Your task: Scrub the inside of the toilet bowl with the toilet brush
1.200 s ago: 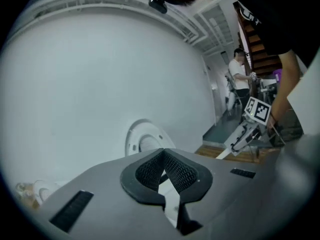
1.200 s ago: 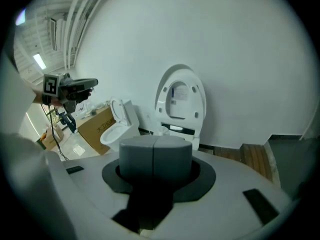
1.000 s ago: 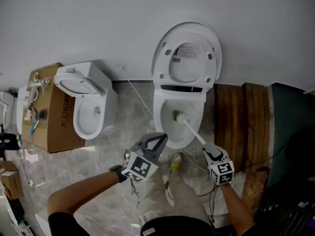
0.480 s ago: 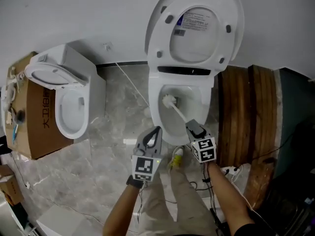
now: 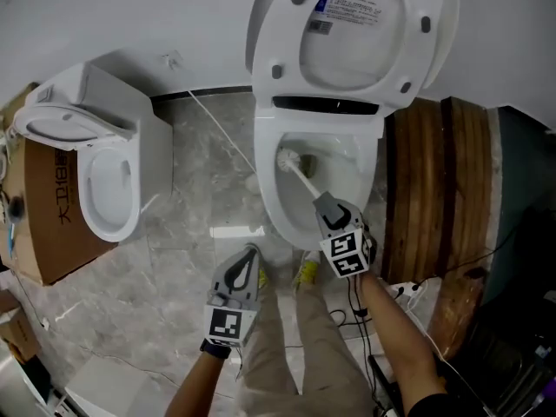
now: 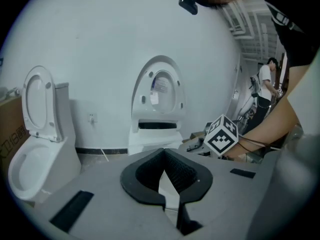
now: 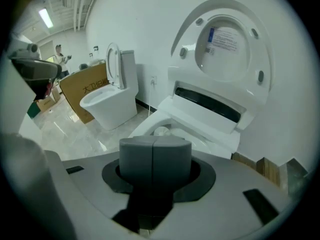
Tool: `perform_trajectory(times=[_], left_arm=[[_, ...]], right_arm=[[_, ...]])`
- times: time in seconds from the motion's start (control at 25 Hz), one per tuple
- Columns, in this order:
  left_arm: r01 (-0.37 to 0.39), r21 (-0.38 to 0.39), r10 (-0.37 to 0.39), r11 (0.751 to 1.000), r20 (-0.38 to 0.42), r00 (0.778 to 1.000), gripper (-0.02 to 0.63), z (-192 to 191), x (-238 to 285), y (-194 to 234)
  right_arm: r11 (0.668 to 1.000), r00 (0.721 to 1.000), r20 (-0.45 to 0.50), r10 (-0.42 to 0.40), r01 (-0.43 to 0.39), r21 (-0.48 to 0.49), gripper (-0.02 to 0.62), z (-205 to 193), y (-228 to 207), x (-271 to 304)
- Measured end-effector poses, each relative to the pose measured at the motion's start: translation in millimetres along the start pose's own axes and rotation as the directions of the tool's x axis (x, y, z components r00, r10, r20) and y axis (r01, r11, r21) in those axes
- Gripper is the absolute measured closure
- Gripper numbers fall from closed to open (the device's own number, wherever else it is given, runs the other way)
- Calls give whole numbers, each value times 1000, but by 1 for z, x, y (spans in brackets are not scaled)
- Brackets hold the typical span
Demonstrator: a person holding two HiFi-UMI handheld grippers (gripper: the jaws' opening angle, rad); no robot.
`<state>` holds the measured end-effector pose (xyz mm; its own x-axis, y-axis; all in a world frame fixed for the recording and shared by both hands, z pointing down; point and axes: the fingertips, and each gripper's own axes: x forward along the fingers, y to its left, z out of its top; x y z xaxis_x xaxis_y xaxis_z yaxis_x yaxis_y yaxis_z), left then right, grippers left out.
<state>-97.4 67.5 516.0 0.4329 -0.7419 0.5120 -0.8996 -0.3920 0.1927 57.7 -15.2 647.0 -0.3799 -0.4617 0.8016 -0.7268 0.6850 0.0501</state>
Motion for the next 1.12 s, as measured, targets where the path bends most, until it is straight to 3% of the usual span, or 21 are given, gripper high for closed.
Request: perform_trajectory(times=[0.24, 0.4, 0.64, 0.84, 1.12], left_arm=[[4, -11, -3, 1000, 52, 999, 588, 46, 21, -23], [45, -20, -43, 999, 103, 994, 588, 68, 27, -41], [32, -45, -29, 998, 65, 997, 588, 43, 43, -32], [32, -46, -31, 998, 32, 999, 588, 32, 46, -30], [18, -79, -17, 997, 4, 1000, 588, 26, 37, -31]], right_arm=[[997, 998, -62, -4, -1, -76, 443, 22, 1, 29], [993, 991, -132, -12, -3, -117, 440, 20, 0, 43], [989, 989, -140, -50, 30, -143, 440, 17, -9, 53], [974, 982, -163, -89, 52, -221, 440, 21, -16, 59], [958, 963, -234, -130, 61, -281, 445, 48, -33, 64]])
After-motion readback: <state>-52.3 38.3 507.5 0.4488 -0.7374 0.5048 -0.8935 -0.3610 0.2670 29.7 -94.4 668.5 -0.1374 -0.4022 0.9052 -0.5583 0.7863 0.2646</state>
